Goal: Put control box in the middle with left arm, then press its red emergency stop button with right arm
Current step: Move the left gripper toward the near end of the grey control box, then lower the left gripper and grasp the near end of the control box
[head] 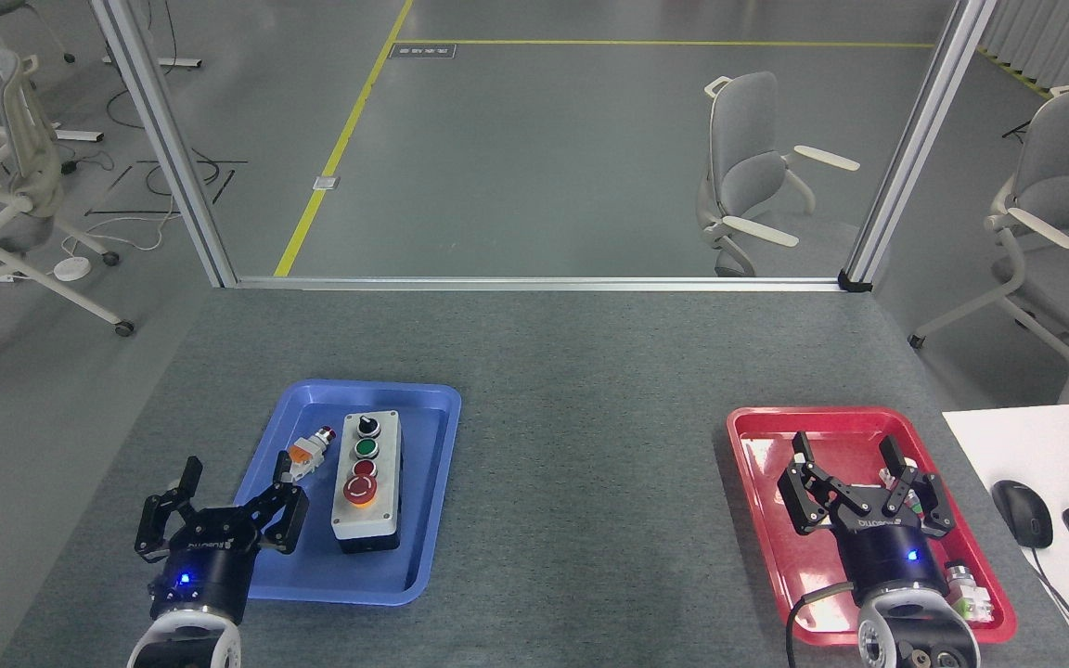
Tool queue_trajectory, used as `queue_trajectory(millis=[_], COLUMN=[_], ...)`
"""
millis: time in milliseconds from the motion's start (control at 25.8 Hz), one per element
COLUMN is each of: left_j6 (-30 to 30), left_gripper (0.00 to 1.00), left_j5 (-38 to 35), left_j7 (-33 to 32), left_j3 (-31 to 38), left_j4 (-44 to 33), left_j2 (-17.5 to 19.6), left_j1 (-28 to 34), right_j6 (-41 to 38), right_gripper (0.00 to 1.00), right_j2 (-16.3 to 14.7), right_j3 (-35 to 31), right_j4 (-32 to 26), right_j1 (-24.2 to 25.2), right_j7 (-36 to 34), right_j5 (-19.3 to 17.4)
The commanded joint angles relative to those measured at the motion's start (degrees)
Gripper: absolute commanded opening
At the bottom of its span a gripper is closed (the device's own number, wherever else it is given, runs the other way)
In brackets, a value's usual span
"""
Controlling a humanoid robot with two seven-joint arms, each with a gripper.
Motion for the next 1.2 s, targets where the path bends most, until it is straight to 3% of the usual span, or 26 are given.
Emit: queue_trajectory(millis=[0,194,348,542,1161], left_j6=[0.01,1.86,8.01,15.75,19.44], left_gripper=[0.99,0.99,0.99,0.99,0.99], left_j5=[-0.13,-1.0,-6.63,-8.48,-8.92], left_j7=[0.03,0.12,-0.14,-0.32,-0.23], left_j3=[-3.1,-7.41,-12.42,-13.38,-12.77], left_j4=[-4.78,-5.49,0.58,10.95,19.3], left_j2=[-1.69,-6.79,-8.81,-13.73,-13.03], left_j1=[4.54,6.57,3.67,-0.55,-5.12], right_j6=[0.0,0.09,0.44,0.53,0.7], right_gripper=[0.99,0.99,0.99,0.99,0.99], right_j2=[-0.04,-0.13,-0.13,-0.13,0.05], right_j3=[0.0,0.0,-0.09,0.0,-0.09], right_j4=[0.0,0.0,0.0,0.0,0.0], right_j1=[0.07,0.07,0.07,0.07,0.07], right_j7=[0.01,0.01,0.01,-0.08,-0.08], right_j5=[0.04,-0.05,0.04,-0.05,-0.05])
